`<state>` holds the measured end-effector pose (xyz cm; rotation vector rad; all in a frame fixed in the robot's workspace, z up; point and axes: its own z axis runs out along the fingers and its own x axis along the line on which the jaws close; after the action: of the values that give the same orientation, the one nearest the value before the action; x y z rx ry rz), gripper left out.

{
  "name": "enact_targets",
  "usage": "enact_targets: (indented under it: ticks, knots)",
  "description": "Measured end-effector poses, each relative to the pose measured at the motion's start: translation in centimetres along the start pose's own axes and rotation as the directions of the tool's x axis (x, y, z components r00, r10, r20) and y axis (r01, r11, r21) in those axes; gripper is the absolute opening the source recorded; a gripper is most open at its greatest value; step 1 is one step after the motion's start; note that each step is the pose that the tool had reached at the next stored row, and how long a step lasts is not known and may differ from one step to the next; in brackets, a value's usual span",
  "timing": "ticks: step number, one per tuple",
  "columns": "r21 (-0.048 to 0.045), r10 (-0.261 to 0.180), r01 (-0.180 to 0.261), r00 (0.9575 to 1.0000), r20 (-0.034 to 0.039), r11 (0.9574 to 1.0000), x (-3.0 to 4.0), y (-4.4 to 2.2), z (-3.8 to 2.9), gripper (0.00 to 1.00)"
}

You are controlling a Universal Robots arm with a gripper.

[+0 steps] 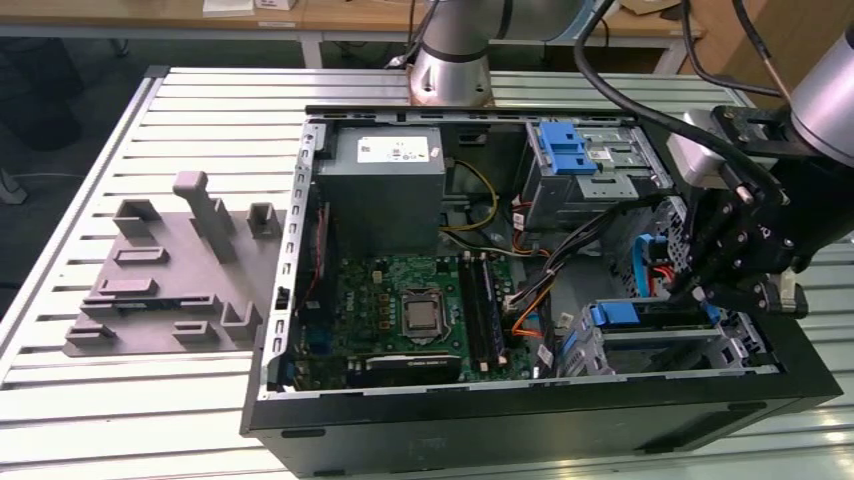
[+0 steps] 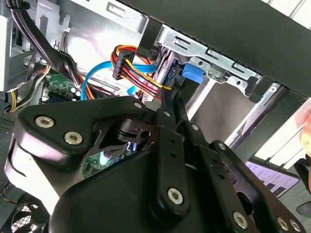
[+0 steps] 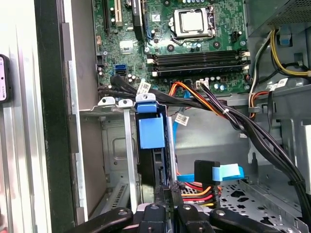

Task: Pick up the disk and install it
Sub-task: 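Insert the first disk wire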

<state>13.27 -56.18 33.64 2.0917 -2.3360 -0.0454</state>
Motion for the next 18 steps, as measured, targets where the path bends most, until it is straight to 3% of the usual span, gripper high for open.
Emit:
enact_targets:
  ticks: [18]
  knots:
    - [-0.0061, 0.000, 0.000, 1.0000, 0.0005, 1.0000, 0.00, -0.08, 0.60, 0.16]
